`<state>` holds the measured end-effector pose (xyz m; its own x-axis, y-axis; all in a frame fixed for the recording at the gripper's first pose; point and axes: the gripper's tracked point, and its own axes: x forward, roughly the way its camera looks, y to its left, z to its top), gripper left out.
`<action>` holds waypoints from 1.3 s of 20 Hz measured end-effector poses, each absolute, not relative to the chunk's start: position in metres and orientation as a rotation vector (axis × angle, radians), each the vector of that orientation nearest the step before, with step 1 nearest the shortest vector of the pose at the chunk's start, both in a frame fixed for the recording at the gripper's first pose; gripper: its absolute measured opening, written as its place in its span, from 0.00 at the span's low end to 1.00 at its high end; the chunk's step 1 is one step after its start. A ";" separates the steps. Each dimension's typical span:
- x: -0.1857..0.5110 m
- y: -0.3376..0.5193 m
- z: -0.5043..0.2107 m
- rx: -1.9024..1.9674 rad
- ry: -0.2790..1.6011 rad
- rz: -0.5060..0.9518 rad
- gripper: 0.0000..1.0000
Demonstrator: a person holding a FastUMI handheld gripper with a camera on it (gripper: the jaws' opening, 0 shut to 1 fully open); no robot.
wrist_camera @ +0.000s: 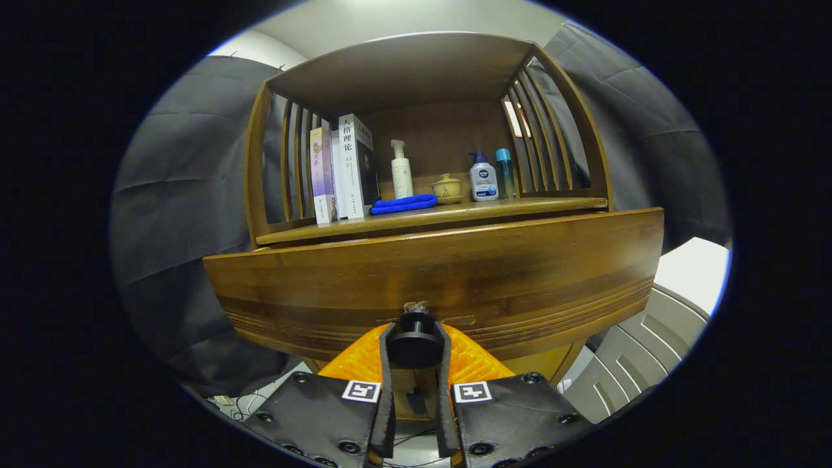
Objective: Pull open the drawer, take out the items inside it, and place them on the countertop above the cabinet.
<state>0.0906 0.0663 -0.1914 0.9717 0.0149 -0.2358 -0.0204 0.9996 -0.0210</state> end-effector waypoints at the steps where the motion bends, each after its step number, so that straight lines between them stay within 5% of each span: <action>1: 0.086 0.067 -0.193 -0.025 0.239 0.019 0.27; 15: 0.058 0.071 -0.195 -0.033 0.231 0.027 0.28; 24: 0.051 0.069 -0.118 -0.039 0.068 0.066 0.90; 26: 0.057 0.066 -0.103 -0.027 0.061 0.074 0.91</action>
